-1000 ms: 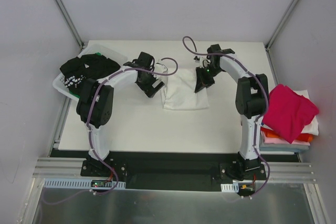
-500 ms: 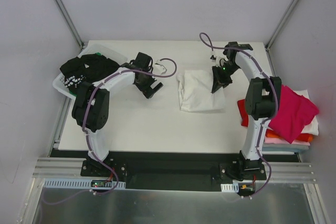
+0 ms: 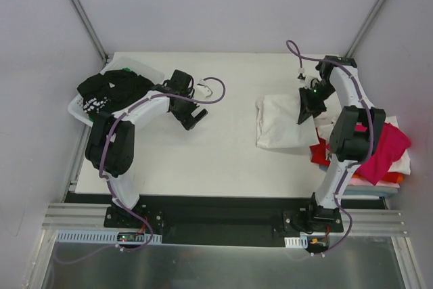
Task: Fold and stack the t-shirts
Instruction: Put the neatly folded tshirt into the corner of the board with the right arm
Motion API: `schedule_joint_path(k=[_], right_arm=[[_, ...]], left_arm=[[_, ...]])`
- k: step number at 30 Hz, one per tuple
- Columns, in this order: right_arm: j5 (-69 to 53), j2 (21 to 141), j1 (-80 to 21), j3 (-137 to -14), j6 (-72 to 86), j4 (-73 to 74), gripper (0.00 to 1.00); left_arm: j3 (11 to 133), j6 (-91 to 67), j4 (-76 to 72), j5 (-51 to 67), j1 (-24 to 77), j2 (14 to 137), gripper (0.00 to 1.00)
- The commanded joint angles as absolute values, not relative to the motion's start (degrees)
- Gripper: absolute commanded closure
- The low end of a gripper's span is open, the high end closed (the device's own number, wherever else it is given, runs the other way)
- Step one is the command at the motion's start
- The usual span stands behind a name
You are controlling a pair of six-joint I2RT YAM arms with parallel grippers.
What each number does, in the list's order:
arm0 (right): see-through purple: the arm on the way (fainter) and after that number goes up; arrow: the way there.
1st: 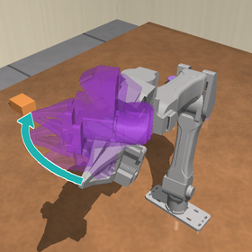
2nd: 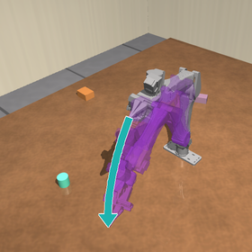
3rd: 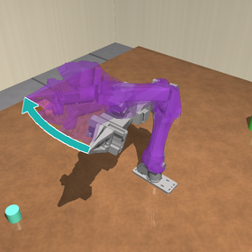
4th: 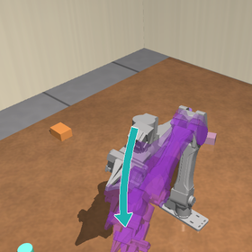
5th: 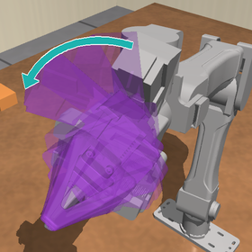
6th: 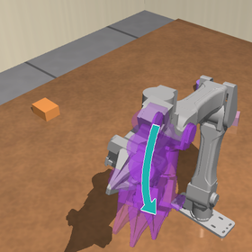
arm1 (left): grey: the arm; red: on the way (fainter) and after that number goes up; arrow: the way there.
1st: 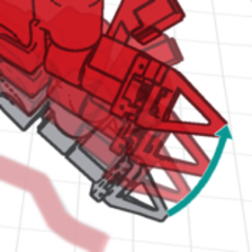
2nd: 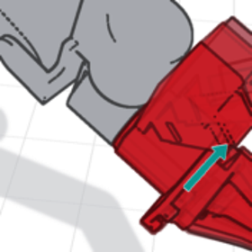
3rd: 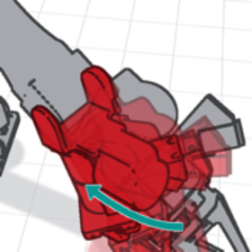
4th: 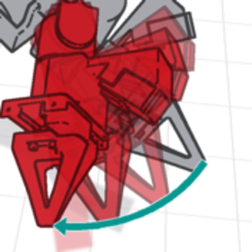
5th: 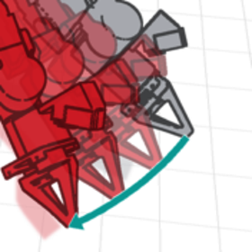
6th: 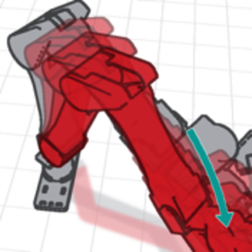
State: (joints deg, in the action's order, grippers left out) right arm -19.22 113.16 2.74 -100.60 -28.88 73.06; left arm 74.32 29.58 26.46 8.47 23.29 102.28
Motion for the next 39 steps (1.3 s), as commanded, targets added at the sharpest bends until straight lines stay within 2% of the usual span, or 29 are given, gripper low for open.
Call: schedule_joint_path(k=[1, 7, 19, 26, 33, 39], right_arm=[[-16.61, 107.32, 4.74, -102.74, -31.38, 79.71, 0.99], [-12.58, 105.13, 7.29, -105.29, -32.96, 82.35, 0.99], [-15.73, 94.05, 15.47, -103.19, -36.38, 84.99, 0.99], [-16.61, 84.3, 18.98, -95.82, -38.58, 86.04, 0.99], [-17.93, 76.38, 30.56, -82.99, -45.6, 85.08, 0.99], [-18.1, 82.08, 40.33, -86.99, -50.79, 85.69, 0.99]], left_arm=[[73.48, 30.15, 27.16, 9.84, 23.64, 99.05, 0.01], [73.48, 29.88, 27.16, 10.37, 23.64, 98.88, 0.01], [72.86, 29.62, 26.81, 11.78, 23.64, 99.93, 0.01], [73.56, 29.44, 26.81, 11.95, 23.73, 100.72, 0.01], [73.83, 29.36, 26.81, 12.04, 23.91, 100.55, 0.01], [73.22, 29.36, 26.81, 12.13, 23.99, 99.41, 0.01]])
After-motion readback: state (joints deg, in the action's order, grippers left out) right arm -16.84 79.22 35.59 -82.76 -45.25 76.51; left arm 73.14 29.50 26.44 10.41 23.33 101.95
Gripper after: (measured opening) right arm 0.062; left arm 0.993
